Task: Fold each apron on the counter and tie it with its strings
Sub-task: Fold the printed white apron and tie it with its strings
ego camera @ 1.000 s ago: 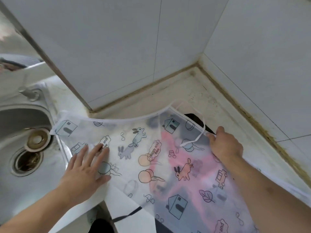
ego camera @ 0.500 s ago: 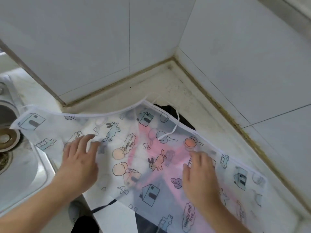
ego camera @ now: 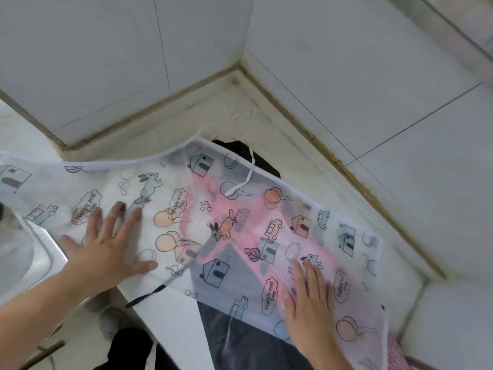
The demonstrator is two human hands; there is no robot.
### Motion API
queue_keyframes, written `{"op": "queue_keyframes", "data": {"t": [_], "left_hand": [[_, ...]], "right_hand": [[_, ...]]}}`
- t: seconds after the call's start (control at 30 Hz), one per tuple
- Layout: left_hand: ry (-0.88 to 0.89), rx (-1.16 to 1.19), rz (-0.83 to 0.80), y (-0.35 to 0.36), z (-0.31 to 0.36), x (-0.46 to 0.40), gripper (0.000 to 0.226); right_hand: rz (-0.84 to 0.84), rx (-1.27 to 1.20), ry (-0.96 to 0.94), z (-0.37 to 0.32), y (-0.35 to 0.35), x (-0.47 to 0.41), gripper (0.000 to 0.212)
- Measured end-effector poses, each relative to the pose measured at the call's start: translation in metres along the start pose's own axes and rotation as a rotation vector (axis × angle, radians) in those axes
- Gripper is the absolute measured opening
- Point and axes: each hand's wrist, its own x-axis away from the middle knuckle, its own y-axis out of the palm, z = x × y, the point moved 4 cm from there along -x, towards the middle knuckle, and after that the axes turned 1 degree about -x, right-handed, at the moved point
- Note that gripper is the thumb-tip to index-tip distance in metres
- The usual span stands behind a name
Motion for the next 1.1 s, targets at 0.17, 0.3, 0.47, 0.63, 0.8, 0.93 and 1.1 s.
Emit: {"op": "queue_keyframes", "data": {"t": [0.17,0.3,0.47,0.63,0.8,0.93,1.1], "left_hand": [[0.222,-0.045,0.195,0.002,0.018,0.009,0.104],[0.511,-0.026,0.028,0.010,0.051,0.033,0.089],[0.431,-0.052,0.133,0.008,0.032,0.032,0.082],[0.347,-0.067,0.253,-0.013,-0.009,0.019,0.065],[0.301,-0.298,0.238,-0.053,-0.037,0.023,0.053],[0.214,-0.577,0.056,-0.080,-0.053,0.036,0.036],[0.090,-0.548,0.017,-0.088,-0.082,0.047,0.028]], "right_hand": [[-0.120,-0.081,-0.223,-0.067,-0.031,0.034,0.096],[-0.172,0.003,-0.212,-0.099,-0.012,0.038,0.094],[-0.013,-0.061,-0.231,-0.096,-0.017,0.025,0.072],[-0.027,-0.278,-0.277,-0.067,-0.031,0.023,0.073],[-0.065,-0.198,-0.327,-0.056,-0.029,0.020,0.082],[-0.046,-0.160,-0.333,-0.062,-0.031,0.017,0.093],[-0.217,-0.199,-0.234,-0.059,-0.052,0.016,0.076]]}}
